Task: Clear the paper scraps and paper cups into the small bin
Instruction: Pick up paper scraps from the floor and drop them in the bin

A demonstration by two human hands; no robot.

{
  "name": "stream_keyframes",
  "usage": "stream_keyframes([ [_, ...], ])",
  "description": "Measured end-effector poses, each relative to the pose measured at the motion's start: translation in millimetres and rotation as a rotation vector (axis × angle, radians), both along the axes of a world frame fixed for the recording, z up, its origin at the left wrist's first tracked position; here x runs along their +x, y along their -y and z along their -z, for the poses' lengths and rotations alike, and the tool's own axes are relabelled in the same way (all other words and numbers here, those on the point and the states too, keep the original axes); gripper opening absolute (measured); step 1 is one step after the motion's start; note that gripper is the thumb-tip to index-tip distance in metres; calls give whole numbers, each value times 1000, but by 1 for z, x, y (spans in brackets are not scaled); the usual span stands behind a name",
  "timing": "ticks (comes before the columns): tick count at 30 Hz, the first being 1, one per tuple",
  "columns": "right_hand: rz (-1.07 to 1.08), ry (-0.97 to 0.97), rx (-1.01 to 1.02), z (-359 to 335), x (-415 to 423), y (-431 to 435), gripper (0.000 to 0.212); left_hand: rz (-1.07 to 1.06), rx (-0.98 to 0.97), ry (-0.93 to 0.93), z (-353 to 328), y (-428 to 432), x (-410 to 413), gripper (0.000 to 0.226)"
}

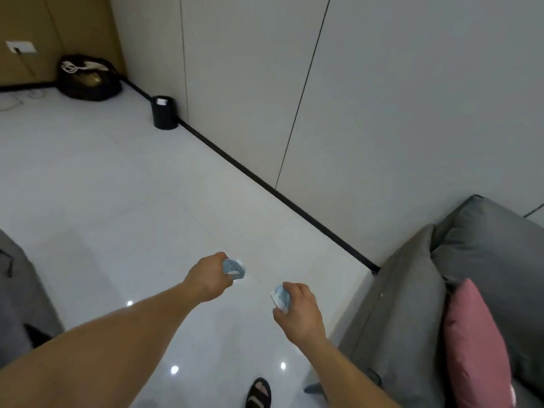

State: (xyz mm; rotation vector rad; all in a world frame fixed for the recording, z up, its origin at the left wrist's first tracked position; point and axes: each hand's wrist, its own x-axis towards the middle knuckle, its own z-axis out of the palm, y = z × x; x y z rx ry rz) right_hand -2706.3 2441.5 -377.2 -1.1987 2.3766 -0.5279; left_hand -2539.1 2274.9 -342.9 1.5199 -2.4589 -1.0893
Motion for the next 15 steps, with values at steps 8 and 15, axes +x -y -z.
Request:
stream_keyframes([
  [8,-250,-66,-5,-27,-73,152,58,-181,-47,-11,-21,98,-26,28],
  [15,-445,-112,-15,-34,-67,314,56,-348,-36,-15,-10,217,2,26],
])
